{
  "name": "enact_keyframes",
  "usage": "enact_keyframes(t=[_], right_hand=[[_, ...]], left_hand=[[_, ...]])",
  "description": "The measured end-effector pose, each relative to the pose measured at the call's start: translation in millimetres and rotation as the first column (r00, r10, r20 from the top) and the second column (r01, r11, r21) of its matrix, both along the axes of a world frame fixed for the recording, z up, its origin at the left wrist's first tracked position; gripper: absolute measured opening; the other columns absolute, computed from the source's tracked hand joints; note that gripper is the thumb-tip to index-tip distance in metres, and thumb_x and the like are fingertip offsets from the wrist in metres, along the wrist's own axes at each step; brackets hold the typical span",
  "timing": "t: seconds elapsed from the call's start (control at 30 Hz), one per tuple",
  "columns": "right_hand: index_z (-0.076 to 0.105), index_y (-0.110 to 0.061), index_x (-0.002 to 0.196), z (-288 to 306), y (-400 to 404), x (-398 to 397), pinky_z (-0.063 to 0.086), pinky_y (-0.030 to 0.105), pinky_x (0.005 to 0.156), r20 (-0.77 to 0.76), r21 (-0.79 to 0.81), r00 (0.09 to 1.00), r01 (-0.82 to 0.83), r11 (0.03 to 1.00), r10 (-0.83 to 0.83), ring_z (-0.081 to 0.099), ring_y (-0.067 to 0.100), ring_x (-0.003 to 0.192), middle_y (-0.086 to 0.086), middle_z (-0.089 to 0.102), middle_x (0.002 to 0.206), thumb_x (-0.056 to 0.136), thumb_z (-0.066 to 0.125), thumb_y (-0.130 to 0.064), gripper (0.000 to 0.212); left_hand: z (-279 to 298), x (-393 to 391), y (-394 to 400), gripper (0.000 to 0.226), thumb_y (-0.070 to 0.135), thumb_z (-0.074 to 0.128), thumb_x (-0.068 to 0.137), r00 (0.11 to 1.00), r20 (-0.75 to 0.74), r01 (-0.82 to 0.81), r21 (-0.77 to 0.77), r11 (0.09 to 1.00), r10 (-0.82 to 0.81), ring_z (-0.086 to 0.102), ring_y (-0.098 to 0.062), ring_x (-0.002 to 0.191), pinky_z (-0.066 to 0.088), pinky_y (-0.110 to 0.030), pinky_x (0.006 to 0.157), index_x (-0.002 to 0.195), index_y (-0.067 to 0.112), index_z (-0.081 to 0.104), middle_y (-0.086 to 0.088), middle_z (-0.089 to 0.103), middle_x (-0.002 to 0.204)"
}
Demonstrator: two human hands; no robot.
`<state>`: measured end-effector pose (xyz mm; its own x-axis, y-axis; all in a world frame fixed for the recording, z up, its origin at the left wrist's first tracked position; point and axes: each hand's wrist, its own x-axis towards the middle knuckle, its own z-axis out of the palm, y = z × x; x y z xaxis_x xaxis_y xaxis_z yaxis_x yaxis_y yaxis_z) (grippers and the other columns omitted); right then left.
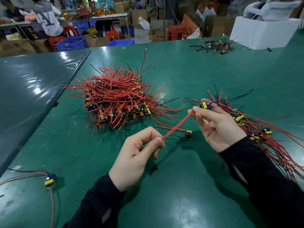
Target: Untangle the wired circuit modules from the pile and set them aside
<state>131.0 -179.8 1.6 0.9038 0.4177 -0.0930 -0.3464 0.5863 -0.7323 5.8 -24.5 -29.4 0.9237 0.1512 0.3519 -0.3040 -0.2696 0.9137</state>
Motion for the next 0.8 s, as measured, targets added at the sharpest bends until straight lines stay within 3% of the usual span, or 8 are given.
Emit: enact_keyframes(t=[0.13, 0.23, 0.43, 0.53, 0.6, 0.67, 0.73, 0.8], right_hand=[[0.059, -0.013, 0.080, -5, 2, 0, 0.049, 0.011, 0.047, -0.057, -0.006, 0.997, -0.044, 0.999, 0.044, 0.070, 0.016, 0.058, 0.007, 0.069, 0.062, 0.056, 0.064, 0.003, 0.029], [0.060, -0.013, 0.079, -5, 1, 4, 0.050, 0.011, 0.048, -0.094, 0.011, 0.995, -0.041, 0.999, 0.042, 0.071, 0.015, 0.060, 0.010, 0.070, 0.065, 0.058, 0.065, 0.002, 0.027], [0.062, -0.012, 0.083, -9, 6, 0, 0.050, 0.011, 0.047, -0.069, -0.045, 0.994, -0.091, 0.995, 0.087, 0.070, 0.016, 0.058, 0.007, 0.069, 0.063, 0.057, 0.065, 0.003, 0.030], [0.061, -0.011, 0.086, -9, 3, 2, 0.051, 0.012, 0.048, -0.032, -0.107, 0.995, -0.096, 0.990, 0.094, 0.070, 0.017, 0.059, 0.007, 0.069, 0.063, 0.056, 0.067, 0.003, 0.033], [0.060, -0.010, 0.086, -10, 4, -1, 0.050, 0.013, 0.047, 0.009, -0.179, 0.989, -0.146, 0.973, 0.150, 0.070, 0.019, 0.058, 0.007, 0.067, 0.062, 0.056, 0.068, 0.004, 0.035], [0.061, -0.010, 0.086, -12, 6, -5, 0.050, 0.014, 0.046, 0.041, -0.245, 0.973, -0.212, 0.946, 0.229, 0.070, 0.020, 0.058, 0.007, 0.067, 0.062, 0.056, 0.069, 0.005, 0.035], [0.061, -0.010, 0.086, -14, 7, -9, 0.050, 0.015, 0.047, 0.069, -0.283, 0.957, -0.251, 0.926, 0.281, 0.070, 0.020, 0.058, 0.007, 0.067, 0.063, 0.055, 0.070, 0.004, 0.035], [0.062, -0.009, 0.085, -15, 9, -13, 0.050, 0.016, 0.047, 0.103, -0.311, 0.950, -0.252, 0.916, 0.296, 0.068, 0.018, 0.055, 0.008, 0.068, 0.063, 0.052, 0.072, 0.003, 0.037]], left_hand=[[5, -6, 0, 0.018, 0.025, 0.056, 0.092, 0.994, 0.042, 0.101, -0.051, 0.994, -0.099, 0.052, -0.009, 0.057, 0.042, -0.017, 0.060, 0.077, 0.016, 0.060, 0.006, 0.054, 0.060], [4, -6, 0, 0.015, 0.017, 0.050, 0.091, 0.991, 0.009, 0.136, -0.118, 0.984, -0.136, 0.053, -0.013, 0.057, 0.045, -0.017, 0.060, 0.081, 0.015, 0.060, 0.003, 0.055, 0.062], [1, -7, 0, 0.015, 0.022, 0.052, 0.089, 0.968, 0.027, 0.250, -0.099, 0.963, -0.249, 0.055, -0.007, 0.060, 0.045, -0.016, 0.064, 0.086, 0.022, 0.067, 0.007, 0.061, 0.066], [-2, -6, 2, 0.020, 0.029, 0.056, 0.089, 0.916, -0.135, 0.354, -0.172, 0.919, -0.378, 0.062, -0.011, 0.074, 0.052, -0.025, 0.069, 0.095, 0.015, 0.069, 0.003, 0.068, 0.080], [0, -2, 6, 0.050, 0.052, 0.060, 0.084, 0.778, -0.257, 0.461, -0.387, 0.799, -0.573, 0.064, -0.020, 0.088, 0.054, -0.032, 0.077, 0.107, 0.008, 0.067, -0.006, 0.070, 0.095], [8, 4, 11, 0.086, 0.078, 0.049, 0.072, 0.604, -0.349, 0.443, -0.601, 0.666, -0.717, 0.066, -0.027, 0.094, 0.054, -0.035, 0.081, 0.111, 0.002, 0.065, -0.016, 0.070, 0.101], [13, 11, 14, 0.092, 0.081, 0.037, 0.071, 0.536, -0.473, 0.350, -0.630, 0.694, -0.700, 0.068, -0.029, 0.088, 0.055, -0.033, 0.078, 0.103, -0.001, 0.066, -0.020, 0.070, 0.095], [12, 17, 9, 0.062, 0.058, 0.042, 0.082, 0.660, -0.523, 0.260, -0.516, 0.816, -0.540, 0.070, -0.024, 0.074, 0.057, -0.029, 0.069, 0.096, 0.001, 0.064, -0.016, 0.072, 0.082]])
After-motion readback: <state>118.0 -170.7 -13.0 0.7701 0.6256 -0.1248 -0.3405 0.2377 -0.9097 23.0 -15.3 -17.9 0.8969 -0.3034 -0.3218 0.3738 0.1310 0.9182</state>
